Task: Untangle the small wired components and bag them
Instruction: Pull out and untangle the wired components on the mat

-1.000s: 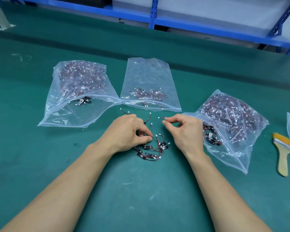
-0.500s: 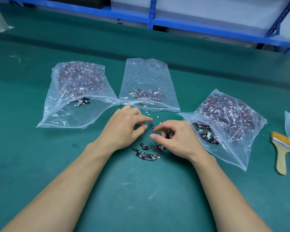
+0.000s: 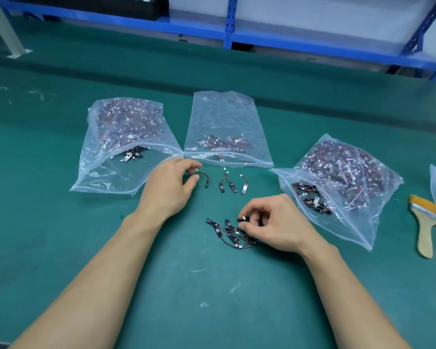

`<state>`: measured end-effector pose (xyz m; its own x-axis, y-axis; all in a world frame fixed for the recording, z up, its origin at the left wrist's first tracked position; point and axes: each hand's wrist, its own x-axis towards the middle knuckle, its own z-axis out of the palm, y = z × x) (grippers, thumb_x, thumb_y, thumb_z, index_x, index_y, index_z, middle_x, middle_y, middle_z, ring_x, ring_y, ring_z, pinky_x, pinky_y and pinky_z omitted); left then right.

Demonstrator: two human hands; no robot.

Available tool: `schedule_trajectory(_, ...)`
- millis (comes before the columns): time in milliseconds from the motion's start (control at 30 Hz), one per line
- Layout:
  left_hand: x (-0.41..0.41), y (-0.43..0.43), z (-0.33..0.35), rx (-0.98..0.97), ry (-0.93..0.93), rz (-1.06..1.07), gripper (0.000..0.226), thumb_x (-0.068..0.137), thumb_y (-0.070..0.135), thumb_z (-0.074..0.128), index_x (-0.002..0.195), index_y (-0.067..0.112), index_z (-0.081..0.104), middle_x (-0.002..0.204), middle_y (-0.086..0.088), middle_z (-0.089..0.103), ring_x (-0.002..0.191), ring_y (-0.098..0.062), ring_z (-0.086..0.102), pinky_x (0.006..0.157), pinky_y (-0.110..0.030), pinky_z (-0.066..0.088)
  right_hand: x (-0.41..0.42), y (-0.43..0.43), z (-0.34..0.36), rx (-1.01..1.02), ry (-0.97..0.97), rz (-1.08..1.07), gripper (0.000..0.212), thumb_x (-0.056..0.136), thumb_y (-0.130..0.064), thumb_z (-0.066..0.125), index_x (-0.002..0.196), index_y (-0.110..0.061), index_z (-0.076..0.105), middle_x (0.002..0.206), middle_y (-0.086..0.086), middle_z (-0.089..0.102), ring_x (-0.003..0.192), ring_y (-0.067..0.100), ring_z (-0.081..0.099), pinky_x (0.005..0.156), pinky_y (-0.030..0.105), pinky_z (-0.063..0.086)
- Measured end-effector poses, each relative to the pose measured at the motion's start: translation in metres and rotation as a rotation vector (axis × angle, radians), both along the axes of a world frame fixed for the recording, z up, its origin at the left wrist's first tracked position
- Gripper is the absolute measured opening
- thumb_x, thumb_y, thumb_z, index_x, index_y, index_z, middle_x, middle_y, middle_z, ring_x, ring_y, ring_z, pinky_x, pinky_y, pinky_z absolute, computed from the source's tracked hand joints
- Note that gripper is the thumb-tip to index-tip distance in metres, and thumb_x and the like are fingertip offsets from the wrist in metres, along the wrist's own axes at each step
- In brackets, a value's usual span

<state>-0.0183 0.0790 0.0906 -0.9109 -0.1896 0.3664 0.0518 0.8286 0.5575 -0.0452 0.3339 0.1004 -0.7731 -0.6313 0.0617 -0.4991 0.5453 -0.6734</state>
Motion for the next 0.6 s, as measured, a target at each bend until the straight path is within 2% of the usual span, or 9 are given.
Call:
schedule_trajectory(100,0.0010,-0.0006,-0.0017,-0.021,-0.043,-0.019,0.026,0.089,0.021,0.071,0.114,0.026,0.072,0.100,0.011,0.066,0.103,-0.013,0.055,0.090,-0.029,0.043,0.0012,0.0013,0.0010,-0.018,0.011,-0.016,0.005,0.078,-0.023,0.079,0.079,-0.024,0.074,0.056,-0.011,0.064,0.046,0.006,0.049,0.054,0.011,0.036)
schedule_trajectory(300,0.0043,-0.0006,-0.0045,-0.030,-0.065,-0.015,0.024,0.089,0.023,0.071,0.112,0.032,0.071,0.097,0.017,0.066,0.091,-0.006,0.044,0.081,-0.026,0.039,0.0013,0.0012,0.0018,-0.026,0.023,-0.019,0.005,0.078,-0.024,0.079,0.079,-0.024,0.074,0.057,-0.010,0.065,0.046,0.005,0.050,0.055,0.010,0.036)
schedule_trajectory(600,0.0080,0.0017,-0.0021,-0.069,-0.074,0.027,0.016,0.091,0.021,0.069,0.104,0.029,0.077,0.100,0.008,0.066,0.098,-0.015,0.049,0.085,-0.028,0.040,0.0014,0.0013,0.0050,-0.055,0.000,-0.030,0.006,0.080,-0.021,0.080,0.079,-0.024,0.075,0.057,-0.008,0.065,0.046,0.005,0.049,0.055,0.010,0.036)
